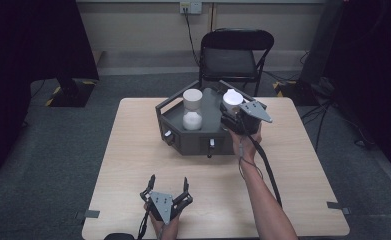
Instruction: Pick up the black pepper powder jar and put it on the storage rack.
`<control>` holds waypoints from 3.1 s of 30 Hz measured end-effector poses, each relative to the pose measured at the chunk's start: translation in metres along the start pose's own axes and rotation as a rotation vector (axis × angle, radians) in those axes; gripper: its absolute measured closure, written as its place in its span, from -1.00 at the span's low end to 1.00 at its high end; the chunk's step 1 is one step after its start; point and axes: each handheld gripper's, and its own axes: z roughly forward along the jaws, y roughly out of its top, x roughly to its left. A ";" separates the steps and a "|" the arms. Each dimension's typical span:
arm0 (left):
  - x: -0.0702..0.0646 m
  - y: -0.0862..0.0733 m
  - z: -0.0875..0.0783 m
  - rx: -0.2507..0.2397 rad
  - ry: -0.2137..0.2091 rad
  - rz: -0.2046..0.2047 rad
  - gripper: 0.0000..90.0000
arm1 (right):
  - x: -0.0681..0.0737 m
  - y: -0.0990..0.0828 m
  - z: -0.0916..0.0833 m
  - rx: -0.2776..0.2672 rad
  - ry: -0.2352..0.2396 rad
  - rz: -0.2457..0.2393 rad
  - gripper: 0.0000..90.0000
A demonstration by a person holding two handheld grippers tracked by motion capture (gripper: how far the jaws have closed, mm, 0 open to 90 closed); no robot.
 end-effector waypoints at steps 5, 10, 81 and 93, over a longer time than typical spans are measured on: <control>0.000 0.000 0.000 0.000 0.000 0.000 -1.00 | 0.000 -0.001 0.000 -0.004 0.000 0.001 -0.34; 0.000 0.000 0.000 0.000 -0.001 0.000 -1.00 | 0.000 -0.002 0.000 -0.006 -0.003 -0.003 -0.36; 0.000 0.000 0.000 0.003 0.001 0.003 -1.00 | -0.023 -0.042 -0.073 -0.102 -0.004 0.033 -1.00; 0.000 0.000 0.000 0.003 0.001 0.003 -1.00 | -0.031 -0.082 -0.113 -0.117 -0.045 0.046 -1.00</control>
